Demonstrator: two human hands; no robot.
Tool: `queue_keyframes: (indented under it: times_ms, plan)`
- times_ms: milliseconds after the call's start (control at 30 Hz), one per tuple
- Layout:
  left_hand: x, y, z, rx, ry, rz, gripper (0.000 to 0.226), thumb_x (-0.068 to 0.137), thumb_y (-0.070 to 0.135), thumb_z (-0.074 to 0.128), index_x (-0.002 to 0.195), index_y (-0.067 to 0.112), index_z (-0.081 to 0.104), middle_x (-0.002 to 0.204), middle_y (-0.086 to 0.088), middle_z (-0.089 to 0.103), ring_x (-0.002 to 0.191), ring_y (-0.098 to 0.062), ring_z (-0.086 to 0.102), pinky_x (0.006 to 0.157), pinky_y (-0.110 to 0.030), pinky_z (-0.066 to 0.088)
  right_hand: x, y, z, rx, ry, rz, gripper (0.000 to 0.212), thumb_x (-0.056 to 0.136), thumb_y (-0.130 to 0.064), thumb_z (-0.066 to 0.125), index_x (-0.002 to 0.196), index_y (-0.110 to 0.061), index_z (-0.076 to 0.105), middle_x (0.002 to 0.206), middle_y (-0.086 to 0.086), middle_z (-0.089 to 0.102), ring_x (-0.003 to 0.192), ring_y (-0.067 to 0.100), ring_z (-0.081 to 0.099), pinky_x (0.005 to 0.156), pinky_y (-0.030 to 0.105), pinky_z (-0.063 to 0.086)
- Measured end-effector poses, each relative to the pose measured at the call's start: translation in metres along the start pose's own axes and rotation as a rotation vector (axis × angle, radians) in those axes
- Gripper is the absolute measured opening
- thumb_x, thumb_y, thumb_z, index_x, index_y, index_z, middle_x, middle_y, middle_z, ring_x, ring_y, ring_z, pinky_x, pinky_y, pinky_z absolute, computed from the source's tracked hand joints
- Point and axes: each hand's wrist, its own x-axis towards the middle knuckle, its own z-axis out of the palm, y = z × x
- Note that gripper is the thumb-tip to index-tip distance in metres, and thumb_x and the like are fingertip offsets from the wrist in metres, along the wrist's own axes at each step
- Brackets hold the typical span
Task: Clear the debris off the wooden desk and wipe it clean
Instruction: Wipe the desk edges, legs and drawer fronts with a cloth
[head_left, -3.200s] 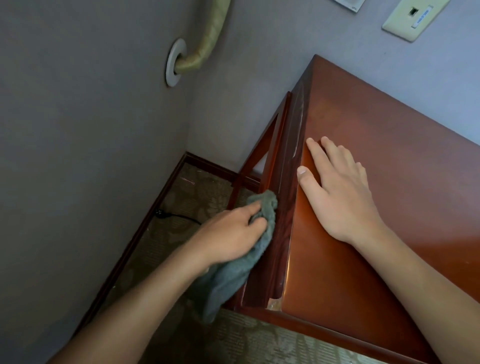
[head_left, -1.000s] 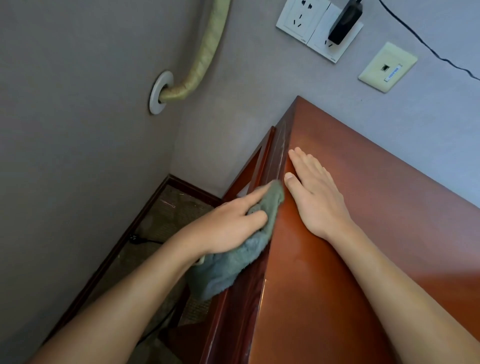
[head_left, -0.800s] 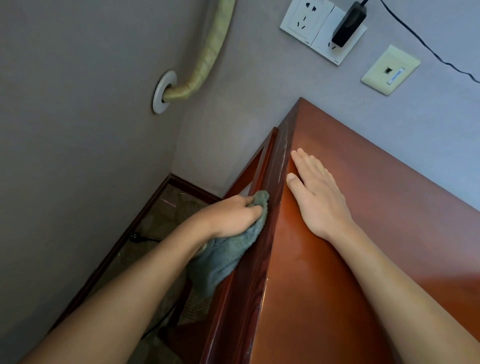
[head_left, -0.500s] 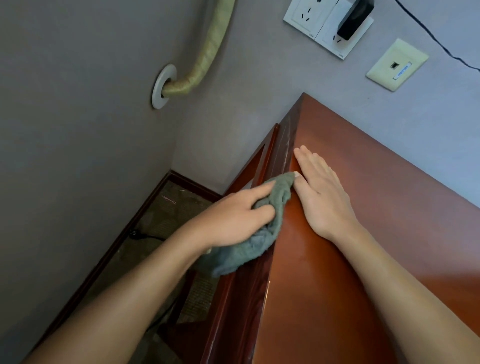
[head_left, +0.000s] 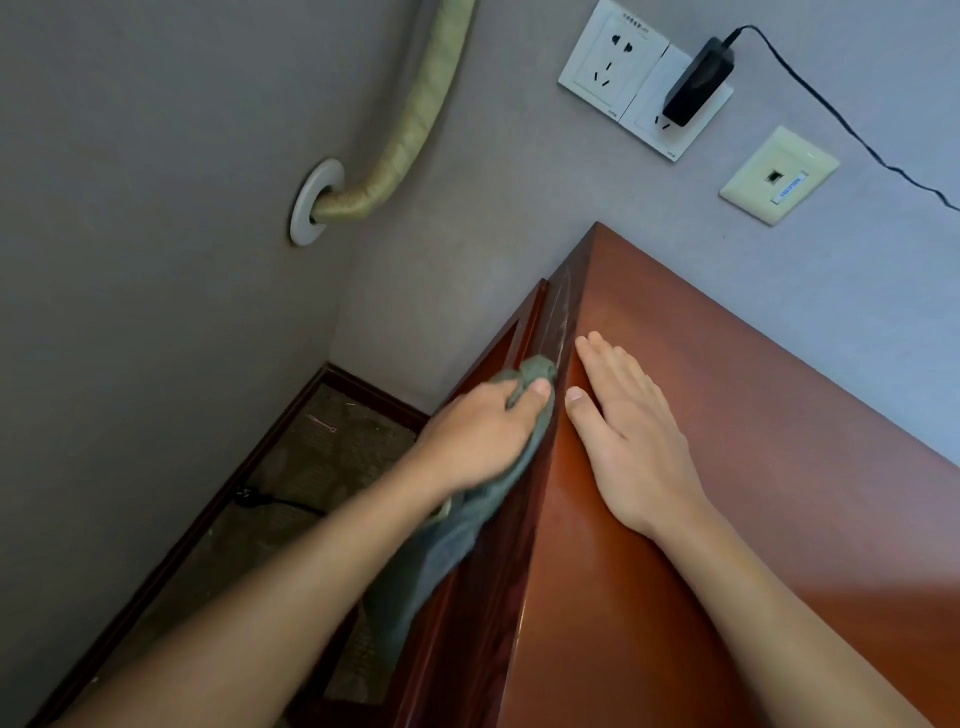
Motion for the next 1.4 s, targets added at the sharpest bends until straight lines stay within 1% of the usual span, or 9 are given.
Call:
queue_keyframes:
  times_ms: [133, 400, 667, 767, 833, 967, 1067, 1167, 1400]
  plan:
    - [0.049, 0.004, 0.003, -0.030, -0.015, -0.019, 0.054, 0.104, 0.064, 0.035, 0.127, 0.029, 0.068, 0.120, 0.002, 0.072, 0.114, -0.021, 0.066, 0.109, -0.045, 0.048, -0.001, 0.001, -0.001, -0.002, 0.004, 0.004, 0.056, 0.111, -0.050, 0.024, 0.165, -0.039, 0.013, 0.171, -0.022, 0.004, 0.157, -0.001, -0.004, 0.130, 0.033, 0.000]
    - [-0.047, -0.017, 0.005, -0.033, -0.041, 0.034, 0.085, 0.082, 0.090, 0.018, 0.138, 0.040, 0.059, 0.124, 0.014, 0.070, 0.116, -0.013, 0.065, 0.104, -0.044, 0.051, 0.000, 0.001, 0.001, -0.030, 0.004, -0.009, 0.061, 0.107, -0.057, 0.014, 0.166, -0.040, 0.010, 0.169, -0.025, -0.001, 0.154, -0.004, -0.008, 0.127, 0.028, -0.004]
    - [0.060, -0.002, 0.009, -0.080, -0.031, -0.017, 0.055, 0.106, 0.060, 0.036, 0.145, 0.028, 0.058, 0.144, 0.000, 0.061, 0.134, -0.022, 0.055, 0.116, -0.039, 0.040, 0.005, 0.004, -0.006, -0.023, -0.034, -0.020, 0.055, 0.111, -0.047, 0.027, 0.165, -0.042, 0.015, 0.169, -0.026, 0.005, 0.157, 0.000, -0.002, 0.130, 0.035, 0.004]
    - [0.037, -0.005, 0.009, -0.113, -0.003, 0.040, 0.080, 0.089, 0.083, 0.034, 0.147, 0.031, 0.056, 0.146, 0.006, 0.061, 0.136, -0.016, 0.054, 0.119, -0.042, 0.039, 0.031, 0.013, -0.019, 0.057, -0.098, -0.044, 0.050, 0.112, -0.046, 0.027, 0.161, -0.045, 0.023, 0.169, -0.025, 0.010, 0.157, 0.000, 0.001, 0.130, 0.037, 0.007]
    - [0.004, -0.008, 0.008, -0.107, 0.000, 0.122, 0.091, 0.079, 0.093, 0.032, 0.149, 0.038, 0.052, 0.147, 0.012, 0.059, 0.137, -0.010, 0.053, 0.118, -0.043, 0.040, 0.047, 0.017, -0.016, 0.034, -0.063, -0.024, 0.055, 0.112, -0.047, 0.024, 0.165, -0.039, 0.013, 0.171, -0.020, 0.002, 0.158, 0.003, -0.003, 0.129, 0.032, 0.001]
    - [-0.017, -0.011, 0.007, -0.074, -0.035, 0.221, 0.078, 0.085, 0.090, 0.031, 0.148, 0.047, 0.049, 0.142, 0.021, 0.061, 0.133, -0.005, 0.055, 0.114, -0.043, 0.043, 0.058, 0.022, -0.004, 0.005, 0.053, 0.167, 0.064, 0.111, -0.051, 0.022, 0.168, -0.024, 0.008, 0.175, -0.004, -0.001, 0.160, 0.014, -0.003, 0.131, 0.039, -0.001]
    - [0.016, -0.018, 0.007, -0.080, -0.064, 0.115, 0.069, 0.091, 0.086, 0.028, 0.145, 0.050, 0.050, 0.136, 0.023, 0.062, 0.127, -0.006, 0.058, 0.112, -0.043, 0.044, 0.059, 0.023, -0.003, 0.009, 0.049, 0.195, 0.061, 0.112, -0.049, 0.021, 0.167, -0.025, 0.012, 0.175, -0.005, 0.004, 0.161, 0.015, -0.001, 0.131, 0.037, -0.001]
    - [0.045, -0.034, 0.004, -0.118, -0.125, 0.006, 0.083, 0.085, 0.086, 0.035, 0.152, 0.039, 0.048, 0.149, 0.017, 0.055, 0.139, -0.009, 0.049, 0.122, -0.044, 0.035, 0.058, 0.022, -0.002, -0.007, 0.058, 0.188, 0.061, 0.111, -0.050, 0.021, 0.167, -0.026, 0.013, 0.175, -0.006, 0.005, 0.161, 0.014, 0.000, 0.131, 0.037, 0.001]
    - [0.041, -0.031, 0.003, -0.108, -0.220, 0.198, 0.076, 0.086, 0.090, 0.034, 0.153, 0.055, 0.035, 0.154, 0.027, 0.047, 0.143, 0.000, 0.043, 0.120, -0.038, 0.034, 0.059, 0.022, -0.003, -0.026, 0.063, 0.189, 0.062, 0.111, -0.050, 0.021, 0.167, -0.027, 0.012, 0.175, -0.006, 0.005, 0.161, 0.013, 0.000, 0.131, 0.038, 0.002]
